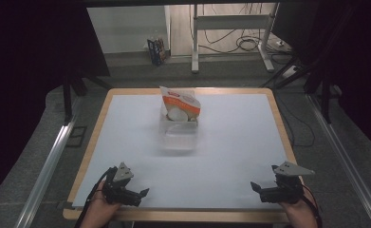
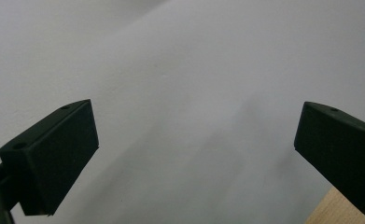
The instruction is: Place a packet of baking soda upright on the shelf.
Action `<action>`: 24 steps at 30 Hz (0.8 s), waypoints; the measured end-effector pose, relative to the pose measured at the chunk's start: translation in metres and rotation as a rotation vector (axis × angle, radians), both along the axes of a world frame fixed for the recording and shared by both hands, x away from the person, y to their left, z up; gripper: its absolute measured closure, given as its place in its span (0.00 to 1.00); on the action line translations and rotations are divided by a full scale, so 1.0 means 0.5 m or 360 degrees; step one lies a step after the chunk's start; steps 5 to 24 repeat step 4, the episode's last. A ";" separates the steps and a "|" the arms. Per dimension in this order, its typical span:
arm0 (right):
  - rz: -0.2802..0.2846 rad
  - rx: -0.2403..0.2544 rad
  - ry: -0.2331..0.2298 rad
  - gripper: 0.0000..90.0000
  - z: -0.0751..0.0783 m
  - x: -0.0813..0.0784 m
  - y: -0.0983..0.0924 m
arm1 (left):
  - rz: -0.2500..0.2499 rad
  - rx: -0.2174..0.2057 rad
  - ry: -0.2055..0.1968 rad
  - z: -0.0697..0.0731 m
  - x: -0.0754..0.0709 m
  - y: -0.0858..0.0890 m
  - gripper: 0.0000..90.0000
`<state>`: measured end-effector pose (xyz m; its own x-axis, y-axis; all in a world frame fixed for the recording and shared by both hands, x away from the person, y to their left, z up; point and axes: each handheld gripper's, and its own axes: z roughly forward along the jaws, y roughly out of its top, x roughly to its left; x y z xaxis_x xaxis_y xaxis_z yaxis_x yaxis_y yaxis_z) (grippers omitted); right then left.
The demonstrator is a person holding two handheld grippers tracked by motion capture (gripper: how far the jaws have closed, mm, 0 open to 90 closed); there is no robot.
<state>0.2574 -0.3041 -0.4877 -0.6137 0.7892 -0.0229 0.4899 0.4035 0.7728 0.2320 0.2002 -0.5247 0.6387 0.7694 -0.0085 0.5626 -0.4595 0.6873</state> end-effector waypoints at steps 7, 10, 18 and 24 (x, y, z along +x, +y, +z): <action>-0.0017 0.0001 0.0011 0.00 -0.003 0.002 -0.003 | -0.0003 -0.0001 0.0002 0.000 0.001 -0.001 0.00; -0.0017 0.0001 0.0011 0.00 -0.003 0.002 -0.003 | -0.0003 -0.0001 0.0002 0.000 0.001 -0.001 0.00; -0.0017 0.0001 0.0011 0.00 -0.003 0.002 -0.003 | -0.0003 -0.0001 0.0002 0.000 0.001 -0.001 0.00; -0.0017 0.0001 0.0011 0.00 -0.003 0.002 -0.003 | -0.0003 -0.0001 0.0002 0.000 0.001 -0.001 0.00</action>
